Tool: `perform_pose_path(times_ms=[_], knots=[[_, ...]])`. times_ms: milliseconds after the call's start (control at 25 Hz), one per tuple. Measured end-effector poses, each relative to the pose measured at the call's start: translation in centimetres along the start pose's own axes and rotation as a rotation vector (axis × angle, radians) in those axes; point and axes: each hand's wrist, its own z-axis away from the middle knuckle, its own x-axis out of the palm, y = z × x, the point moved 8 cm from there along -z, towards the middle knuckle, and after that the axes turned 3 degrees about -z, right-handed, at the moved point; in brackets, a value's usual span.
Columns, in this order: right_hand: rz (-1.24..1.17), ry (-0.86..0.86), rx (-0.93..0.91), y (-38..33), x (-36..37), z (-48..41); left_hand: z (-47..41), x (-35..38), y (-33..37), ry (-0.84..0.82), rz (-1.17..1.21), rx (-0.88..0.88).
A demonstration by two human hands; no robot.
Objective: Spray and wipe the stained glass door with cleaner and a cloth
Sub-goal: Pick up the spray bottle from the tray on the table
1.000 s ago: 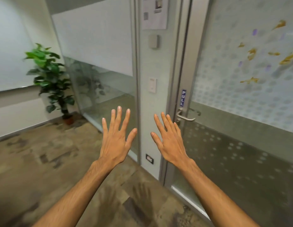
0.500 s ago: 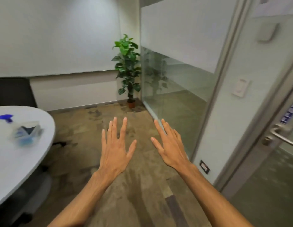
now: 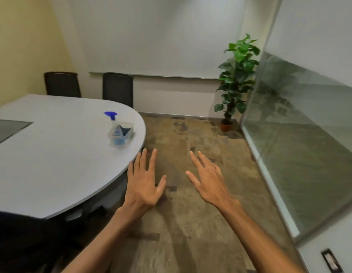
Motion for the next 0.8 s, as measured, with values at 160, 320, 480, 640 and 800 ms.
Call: perform_pose_path(times_ms=[160, 320, 480, 640, 800], knots=[[-0.061, -0.077, -0.093, -3.3, 3.5, -5.4, -1.3, -0.5, -5.5, 0.028, -0.029, -0.15], [-0.096, -0.147, -0.197, -5.6, 6.8, -11.2, -3.8, 0.0, -9.9, 0.042, -0.061, -0.279], [-0.143, -0.206, -0.28, -7.0, 9.9, -17.8, -7.6, 1.2, -13.3, 0.054, -0.093, -0.381], [-0.16, -0.249, -0.339, -7.1, 12.2, -24.2, -11.8, 2.5, -15.6, 0.055, -0.132, -0.481], [-0.162, -0.296, -0.379, -7.1, 14.4, -30.1, -15.0, 3.6, -17.2, 0.059, -0.148, -0.572]])
